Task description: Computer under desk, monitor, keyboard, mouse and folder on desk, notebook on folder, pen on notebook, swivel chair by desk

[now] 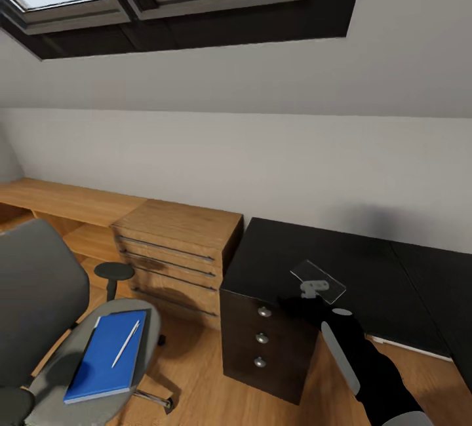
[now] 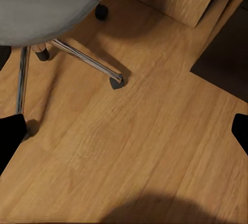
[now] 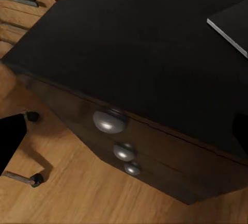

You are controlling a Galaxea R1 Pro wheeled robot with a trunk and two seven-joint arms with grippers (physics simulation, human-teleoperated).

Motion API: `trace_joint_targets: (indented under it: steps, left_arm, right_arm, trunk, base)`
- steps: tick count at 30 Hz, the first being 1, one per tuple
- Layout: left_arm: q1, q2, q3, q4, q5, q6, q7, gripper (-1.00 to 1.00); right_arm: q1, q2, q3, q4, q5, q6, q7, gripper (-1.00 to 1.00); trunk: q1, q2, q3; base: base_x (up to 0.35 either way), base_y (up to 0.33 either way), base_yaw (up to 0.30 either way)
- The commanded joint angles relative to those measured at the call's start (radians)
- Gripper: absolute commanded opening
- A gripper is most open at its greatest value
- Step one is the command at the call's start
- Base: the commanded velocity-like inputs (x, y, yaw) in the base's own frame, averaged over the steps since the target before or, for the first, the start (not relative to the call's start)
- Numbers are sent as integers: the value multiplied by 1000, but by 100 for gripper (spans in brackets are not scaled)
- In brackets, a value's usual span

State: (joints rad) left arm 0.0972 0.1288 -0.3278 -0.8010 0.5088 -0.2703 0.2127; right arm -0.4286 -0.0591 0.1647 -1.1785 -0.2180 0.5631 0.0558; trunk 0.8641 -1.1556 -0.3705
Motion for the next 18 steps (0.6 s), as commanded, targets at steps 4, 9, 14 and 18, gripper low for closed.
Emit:
trace_joint_targets:
  steps: [4,9,14,18]
  left_arm:
    - [-1,2,-7,-1,8,-4,8,100]
    - [-1,2,-7,-1,8,-4,8,100]
    - [-1,2,-7,-1,8,-4,8,100]
    - [-1,2,-7,-1,8,-4,8,100]
  right_arm:
    - [0,-1,1,-1,-1,5,1,100]
    - [1,-1,1,1,-1,5,2,100]
    - [2,-1,1,0,-1,5,1,100]
    - [2,-1,1,1,0,5,1,100]
  trunk:
    - [0,-1,-1]
    - [0,-1,-1]
    - [0,-1,-1]
    - [0,-1,-2]
  base:
    - [0,0,271]
    - [0,0,272]
    - [0,0,272]
    - [0,0,268]
